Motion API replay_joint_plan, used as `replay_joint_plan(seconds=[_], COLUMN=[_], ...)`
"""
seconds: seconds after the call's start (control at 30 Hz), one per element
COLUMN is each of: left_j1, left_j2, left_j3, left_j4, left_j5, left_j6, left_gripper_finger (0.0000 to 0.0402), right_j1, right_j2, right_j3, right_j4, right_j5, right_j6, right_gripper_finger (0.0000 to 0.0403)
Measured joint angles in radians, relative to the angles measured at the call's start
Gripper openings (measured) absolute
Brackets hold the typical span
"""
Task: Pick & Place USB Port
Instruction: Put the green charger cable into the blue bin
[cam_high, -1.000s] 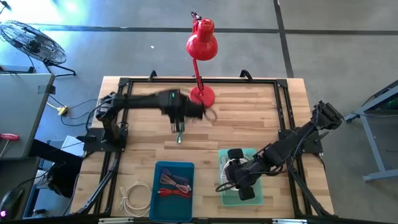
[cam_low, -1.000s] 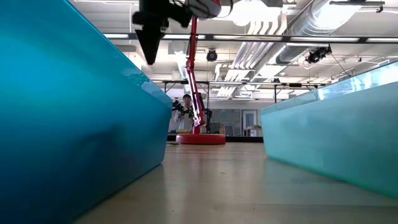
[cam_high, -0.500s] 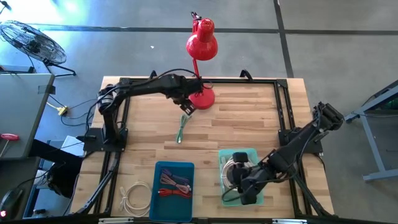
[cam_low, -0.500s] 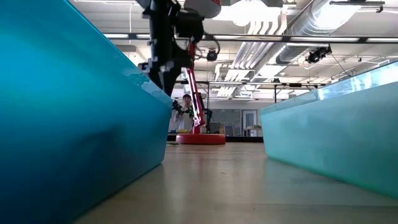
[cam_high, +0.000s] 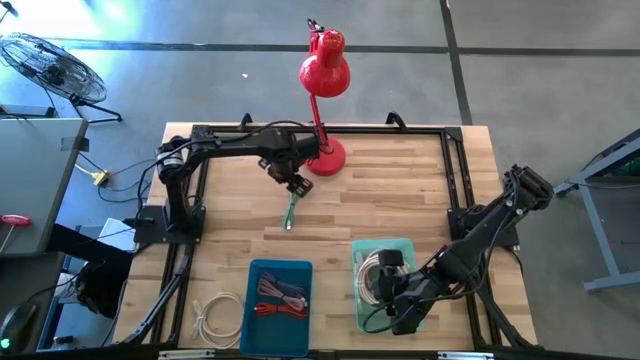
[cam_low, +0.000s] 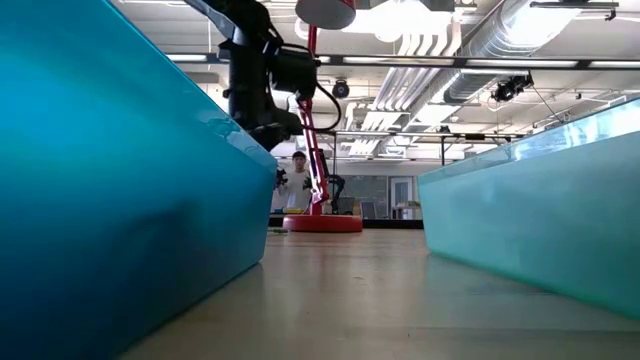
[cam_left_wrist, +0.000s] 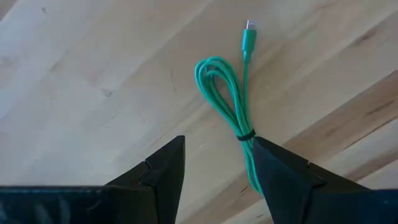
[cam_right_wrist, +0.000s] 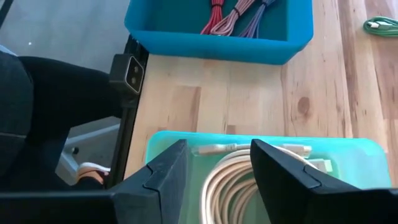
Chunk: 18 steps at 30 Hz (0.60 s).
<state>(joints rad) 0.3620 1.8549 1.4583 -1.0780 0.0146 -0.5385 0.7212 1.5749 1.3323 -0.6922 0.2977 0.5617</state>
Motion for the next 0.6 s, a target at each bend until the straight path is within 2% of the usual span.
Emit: replay_joint_plan(seconds=[0.23,0.6], left_j1=[-0.038,-0.045], left_j2=[0.000,0.019], left_j3=[-0.051,-0.074], left_j4=[0.046,0.117], left_j5=[-0.024,0.007], left_j6=[-0.045,-0.050], left_gripper_finger=[0.0182,0.0182], right_j1=[0.015,0.028], right_j2=[0.000,0.000], right_j3=[0.000,0.000], right_j4=[0.000,-0.001], right_j5=[0.000,0.034], right_j6=[0.010,-0.047], right_gripper_finger=[0.0169,0.0169])
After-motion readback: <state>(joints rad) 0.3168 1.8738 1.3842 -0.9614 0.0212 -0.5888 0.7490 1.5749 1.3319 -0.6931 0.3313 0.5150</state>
